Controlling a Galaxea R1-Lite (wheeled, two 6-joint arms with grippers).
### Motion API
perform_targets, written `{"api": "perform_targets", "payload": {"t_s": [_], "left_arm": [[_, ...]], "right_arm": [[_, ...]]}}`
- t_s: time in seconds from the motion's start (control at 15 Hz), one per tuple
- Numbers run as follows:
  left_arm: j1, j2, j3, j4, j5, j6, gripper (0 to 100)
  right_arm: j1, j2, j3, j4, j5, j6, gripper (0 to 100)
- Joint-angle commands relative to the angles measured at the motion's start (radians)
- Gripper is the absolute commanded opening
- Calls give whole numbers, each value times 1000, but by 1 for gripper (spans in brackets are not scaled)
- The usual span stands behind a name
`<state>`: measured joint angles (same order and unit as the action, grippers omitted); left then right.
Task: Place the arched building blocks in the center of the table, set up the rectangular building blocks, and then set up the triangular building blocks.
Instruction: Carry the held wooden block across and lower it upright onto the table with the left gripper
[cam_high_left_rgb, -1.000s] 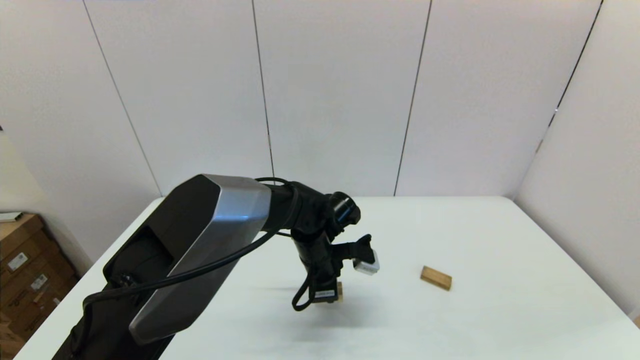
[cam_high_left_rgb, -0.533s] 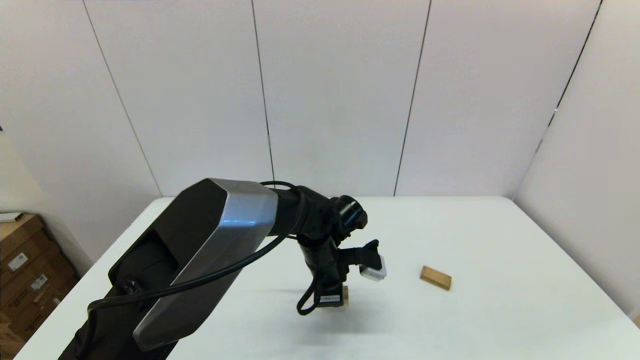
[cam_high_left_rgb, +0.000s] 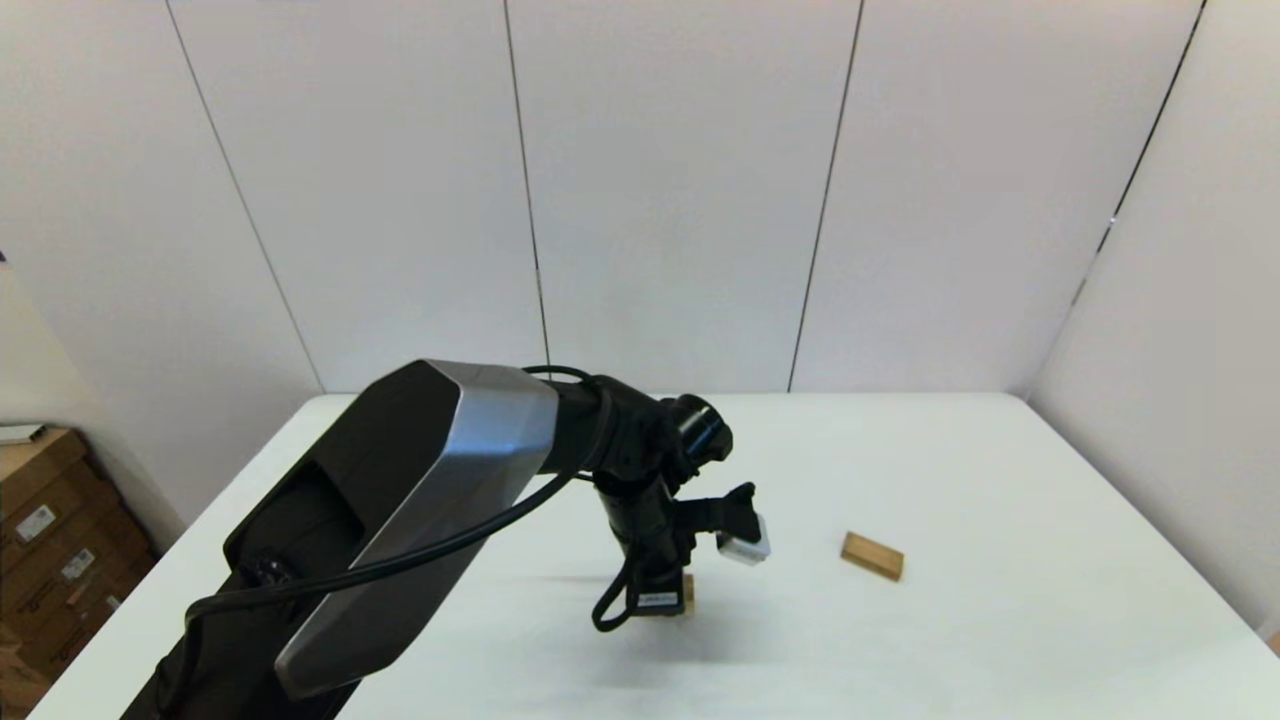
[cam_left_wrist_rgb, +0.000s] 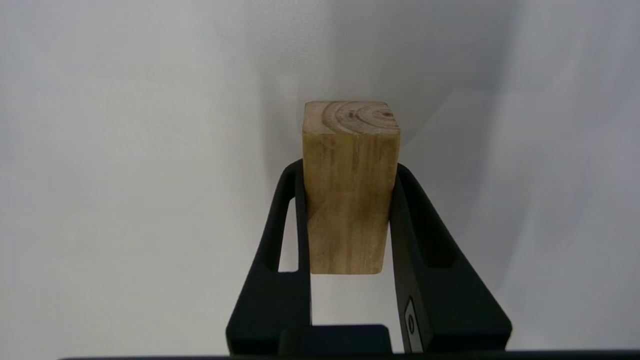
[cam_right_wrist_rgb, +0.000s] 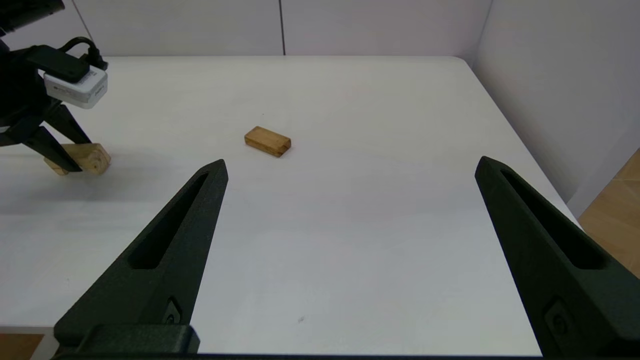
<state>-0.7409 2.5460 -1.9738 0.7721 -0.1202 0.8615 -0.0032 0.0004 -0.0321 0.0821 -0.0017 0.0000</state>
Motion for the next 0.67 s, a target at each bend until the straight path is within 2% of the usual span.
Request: {"api": "perform_targets", "payload": {"t_s": [0.07,0.47,0.53,0.67], "left_arm": [[0,4,0,4,-1,5,0],[0,4,0,4,-1,7,0],[0,4,0,4,-1,7,100],[0,2,-2,3,-1,5,100]], "right_arm": [[0,-2,0,1,0,0,100],[0,-2,0,1,2,0,100],[0,-2,0,1,0,0,100],[0,-2,0,1,0,0,100]]}}
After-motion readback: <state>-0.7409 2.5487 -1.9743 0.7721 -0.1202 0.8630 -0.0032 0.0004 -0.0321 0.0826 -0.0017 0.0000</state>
